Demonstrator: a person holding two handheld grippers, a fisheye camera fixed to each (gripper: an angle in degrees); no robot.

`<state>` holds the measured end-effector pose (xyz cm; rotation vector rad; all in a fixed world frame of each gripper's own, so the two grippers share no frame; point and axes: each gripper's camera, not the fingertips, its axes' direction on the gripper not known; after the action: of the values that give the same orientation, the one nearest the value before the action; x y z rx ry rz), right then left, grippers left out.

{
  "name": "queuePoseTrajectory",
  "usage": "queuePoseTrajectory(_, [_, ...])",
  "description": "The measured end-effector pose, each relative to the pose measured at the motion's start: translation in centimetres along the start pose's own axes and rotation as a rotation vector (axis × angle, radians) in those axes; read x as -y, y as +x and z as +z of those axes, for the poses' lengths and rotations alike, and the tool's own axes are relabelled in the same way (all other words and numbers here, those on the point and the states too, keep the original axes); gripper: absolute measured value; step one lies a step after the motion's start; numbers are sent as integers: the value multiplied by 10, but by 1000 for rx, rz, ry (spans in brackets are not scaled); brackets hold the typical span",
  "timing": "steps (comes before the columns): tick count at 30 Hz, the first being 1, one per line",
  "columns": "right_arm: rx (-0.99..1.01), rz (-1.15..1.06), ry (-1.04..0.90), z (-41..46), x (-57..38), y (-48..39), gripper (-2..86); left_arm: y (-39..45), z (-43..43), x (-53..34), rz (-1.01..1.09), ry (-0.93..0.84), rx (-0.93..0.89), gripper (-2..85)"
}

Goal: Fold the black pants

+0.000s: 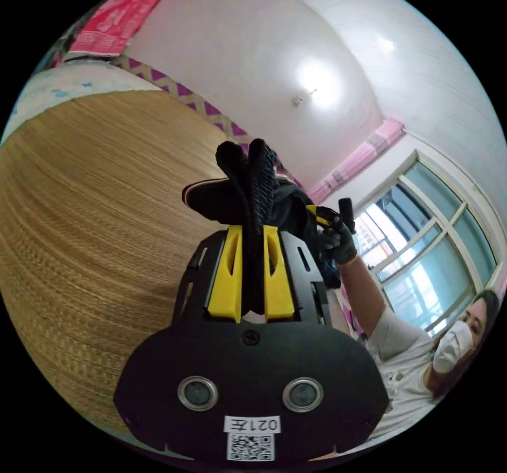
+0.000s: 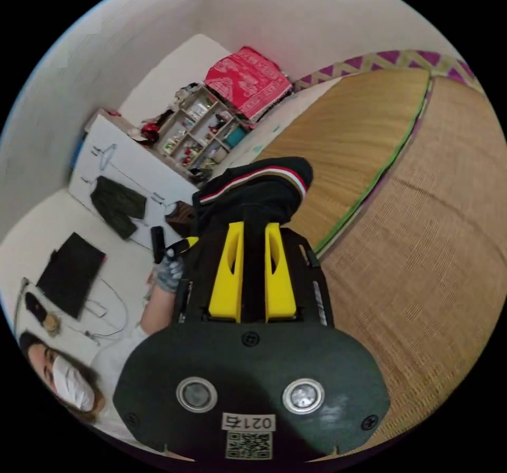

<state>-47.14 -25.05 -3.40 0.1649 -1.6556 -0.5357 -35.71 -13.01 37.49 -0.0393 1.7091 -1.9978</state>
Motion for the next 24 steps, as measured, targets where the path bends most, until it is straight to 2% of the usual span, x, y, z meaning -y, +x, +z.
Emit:
queuePoseTrajectory(2, [-108,5,-32,27,9,-10,94,-46,-1,-15,-157,26,137,80])
queuePoseTrajectory(5, [-120,-44,-91,47,-17,-17,107,-72,-16,-55,-247,101,276,76])
queuePoseTrajectory(7, [-80,-83,-127,46,-50,-17,106,-53,-24,-79,-164,171,342,57])
queuePoseTrajectory(9, [-93,-121,-149,33,-106,-17,106,-19,-15,-99,-40,159,361,46])
queuePoseTrajectory(13, [-242,-129,-129,-4,-205,-19,119,78,55,-159,216,-18,273,64])
queuePoseTrajectory(16, [-493,-102,-103,-34,-290,-25,148,143,118,-210,311,-140,250,103])
queuePoseTrajectory(18, [-693,-19,-85,-57,-351,-25,181,177,154,-238,346,-209,261,128])
queuePoseTrajectory(24, [-873,322,-19,-119,-450,-3,241,250,260,-305,387,-370,388,234])
